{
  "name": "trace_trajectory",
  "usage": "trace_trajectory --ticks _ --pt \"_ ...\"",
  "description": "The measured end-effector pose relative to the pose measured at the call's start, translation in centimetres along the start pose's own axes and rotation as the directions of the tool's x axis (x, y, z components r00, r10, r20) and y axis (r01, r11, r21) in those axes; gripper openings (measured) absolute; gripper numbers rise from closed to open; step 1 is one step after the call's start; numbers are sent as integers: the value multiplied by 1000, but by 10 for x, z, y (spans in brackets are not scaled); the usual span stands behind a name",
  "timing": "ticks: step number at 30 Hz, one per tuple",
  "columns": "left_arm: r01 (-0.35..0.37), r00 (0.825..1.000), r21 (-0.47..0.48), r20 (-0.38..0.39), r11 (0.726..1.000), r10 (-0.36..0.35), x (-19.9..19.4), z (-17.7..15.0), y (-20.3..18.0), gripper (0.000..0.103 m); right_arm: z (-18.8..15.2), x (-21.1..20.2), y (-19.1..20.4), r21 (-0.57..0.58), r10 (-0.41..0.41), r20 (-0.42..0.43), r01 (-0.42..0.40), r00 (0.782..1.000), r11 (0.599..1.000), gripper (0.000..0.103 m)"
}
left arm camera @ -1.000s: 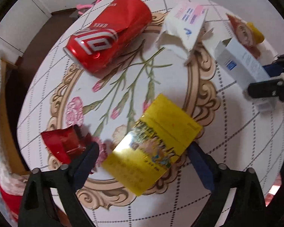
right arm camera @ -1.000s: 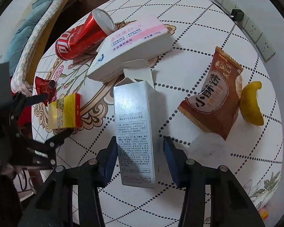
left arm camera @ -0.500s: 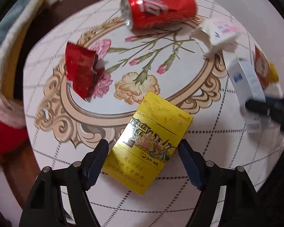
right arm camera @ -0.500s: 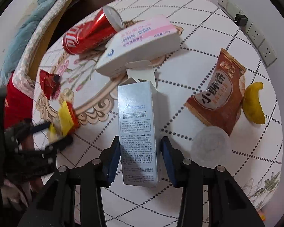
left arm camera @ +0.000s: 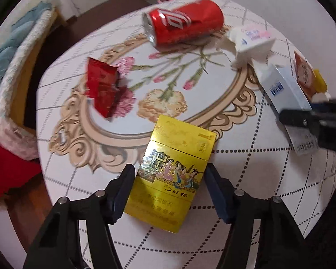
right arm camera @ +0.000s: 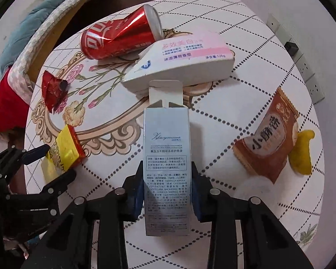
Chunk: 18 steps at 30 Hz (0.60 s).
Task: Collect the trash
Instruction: 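Grasp the white box with the right tool while the left tool grasps the yellow cigarette pack, then carry the white box and yellow pack over the white bin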
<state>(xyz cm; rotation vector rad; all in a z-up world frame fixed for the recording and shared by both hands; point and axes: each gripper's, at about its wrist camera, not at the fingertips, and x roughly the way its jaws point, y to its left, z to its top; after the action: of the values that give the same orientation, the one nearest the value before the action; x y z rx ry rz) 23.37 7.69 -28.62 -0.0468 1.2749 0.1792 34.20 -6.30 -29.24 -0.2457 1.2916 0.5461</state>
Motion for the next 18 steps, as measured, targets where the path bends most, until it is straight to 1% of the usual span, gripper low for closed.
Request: trace_trajectory --ticks 4,7,12,14,16,18 --pt "-45 997 -102 56 994 51 -30 -16 5 60 -16 -19 8 -12 47 41 -47 998 999 36" --pt "-83 986 -182 125 980 106 -64 -33 11 59 -27 -35 18 -33 73 69 -71 995 997 36" --pt "-68 967 -307 216 949 139 -113 -55 38 59 -43 -66 46 -81 152 106 -143 983 986 36" --pt "-60 958 -350 244 935 153 -130 -63 52 58 -47 -76 65 -106 179 115 -167 977 980 36" --pt "-56 949 -395 265 917 172 -147 -78 72 58 -51 -86 83 -139 212 119 -195 970 971 36" --pt "-50 941 -439 280 897 190 -159 -90 96 58 -54 -95 111 -178 258 118 -235 959 956 36"
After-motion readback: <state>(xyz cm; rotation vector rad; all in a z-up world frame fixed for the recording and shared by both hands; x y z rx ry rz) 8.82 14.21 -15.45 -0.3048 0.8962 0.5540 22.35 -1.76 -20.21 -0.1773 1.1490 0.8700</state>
